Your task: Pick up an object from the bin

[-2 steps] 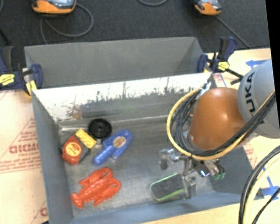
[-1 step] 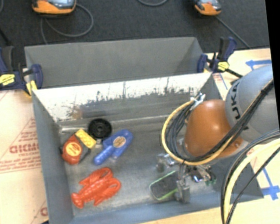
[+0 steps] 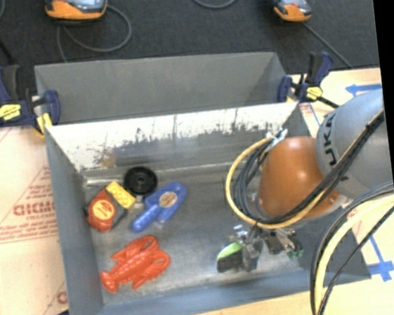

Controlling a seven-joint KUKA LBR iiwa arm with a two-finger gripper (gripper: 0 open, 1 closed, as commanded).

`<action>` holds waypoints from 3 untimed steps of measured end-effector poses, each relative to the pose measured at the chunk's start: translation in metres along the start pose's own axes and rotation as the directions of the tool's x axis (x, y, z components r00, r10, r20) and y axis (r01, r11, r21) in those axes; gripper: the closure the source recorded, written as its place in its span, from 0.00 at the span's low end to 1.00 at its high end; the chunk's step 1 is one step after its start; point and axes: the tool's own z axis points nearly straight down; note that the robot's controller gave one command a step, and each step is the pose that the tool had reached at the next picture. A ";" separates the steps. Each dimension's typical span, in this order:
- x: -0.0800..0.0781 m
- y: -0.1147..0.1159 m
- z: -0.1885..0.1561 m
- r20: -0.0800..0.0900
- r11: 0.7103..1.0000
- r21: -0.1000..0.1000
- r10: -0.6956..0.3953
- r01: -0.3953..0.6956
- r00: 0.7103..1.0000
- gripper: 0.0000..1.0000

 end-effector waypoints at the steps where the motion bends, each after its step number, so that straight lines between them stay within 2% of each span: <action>1: 0.000 0.000 0.000 0.000 1.000 0.000 0.000 0.000 1.000 1.00; 2: 0.002 0.000 -0.005 -0.007 1.000 -0.001 0.000 0.000 1.000 1.00; 3: 0.003 0.000 -0.027 -0.011 1.000 -0.001 0.001 -0.001 1.000 1.00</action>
Offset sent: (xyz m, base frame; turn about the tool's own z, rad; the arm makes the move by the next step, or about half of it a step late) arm 0.0000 0.0000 0.1003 0.0000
